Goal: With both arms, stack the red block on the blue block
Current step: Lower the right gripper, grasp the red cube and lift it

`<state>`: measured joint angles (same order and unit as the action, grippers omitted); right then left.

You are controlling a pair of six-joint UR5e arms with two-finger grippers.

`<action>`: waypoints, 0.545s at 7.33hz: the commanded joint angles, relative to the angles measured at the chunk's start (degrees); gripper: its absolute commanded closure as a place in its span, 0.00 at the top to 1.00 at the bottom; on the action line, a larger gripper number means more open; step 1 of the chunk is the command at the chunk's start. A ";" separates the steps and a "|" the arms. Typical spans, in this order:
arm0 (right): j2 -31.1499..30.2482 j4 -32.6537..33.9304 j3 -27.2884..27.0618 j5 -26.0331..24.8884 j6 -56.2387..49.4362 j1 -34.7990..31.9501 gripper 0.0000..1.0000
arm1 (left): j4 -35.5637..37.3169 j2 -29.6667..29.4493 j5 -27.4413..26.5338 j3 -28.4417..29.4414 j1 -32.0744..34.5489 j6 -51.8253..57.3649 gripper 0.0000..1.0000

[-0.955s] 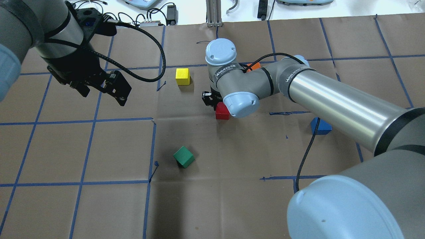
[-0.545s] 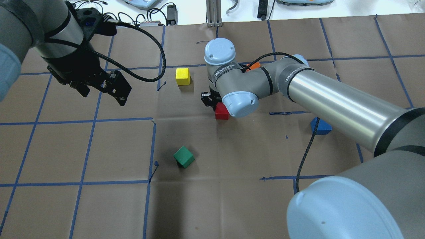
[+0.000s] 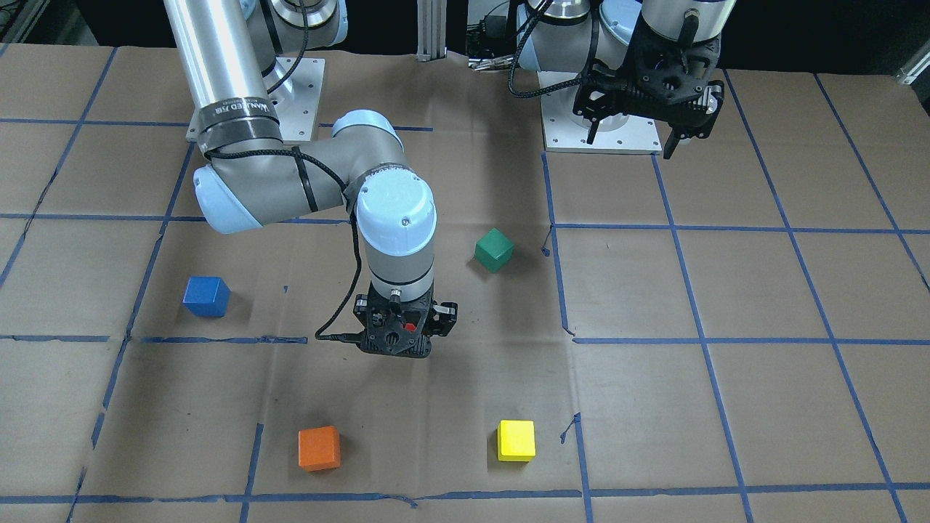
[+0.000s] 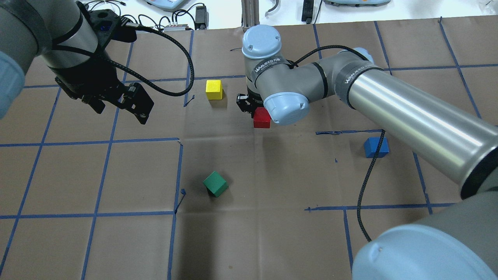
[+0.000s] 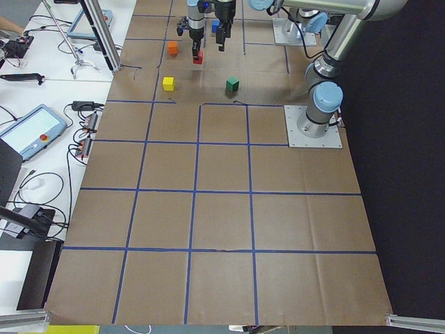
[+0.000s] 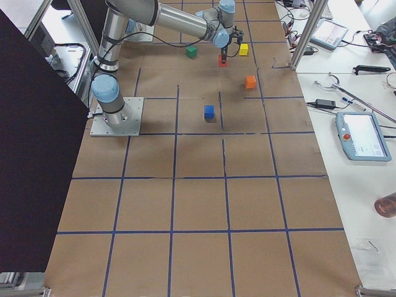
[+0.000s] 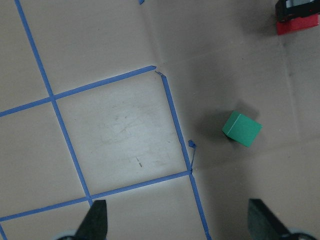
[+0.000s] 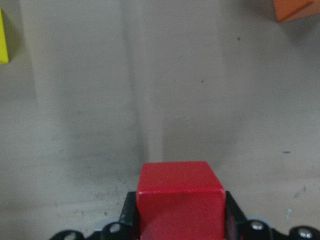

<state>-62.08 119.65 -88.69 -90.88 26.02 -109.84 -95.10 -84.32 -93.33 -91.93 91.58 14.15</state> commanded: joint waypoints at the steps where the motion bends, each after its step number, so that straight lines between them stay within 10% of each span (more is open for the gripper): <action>1: -4.35 -9.82 4.29 0.00 -0.18 1.11 0.09 | 0.09 0.03 -0.01 0.00 0.00 0.00 1.00; 4: -11.11 -17.67 3.36 -0.44 -7.97 7.95 0.08 | -0.09 0.03 0.07 0.00 -0.61 0.96 1.00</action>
<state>-70.33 104.96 -84.75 -91.14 21.59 -105.09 -95.08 -84.29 -93.41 -91.89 91.43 14.74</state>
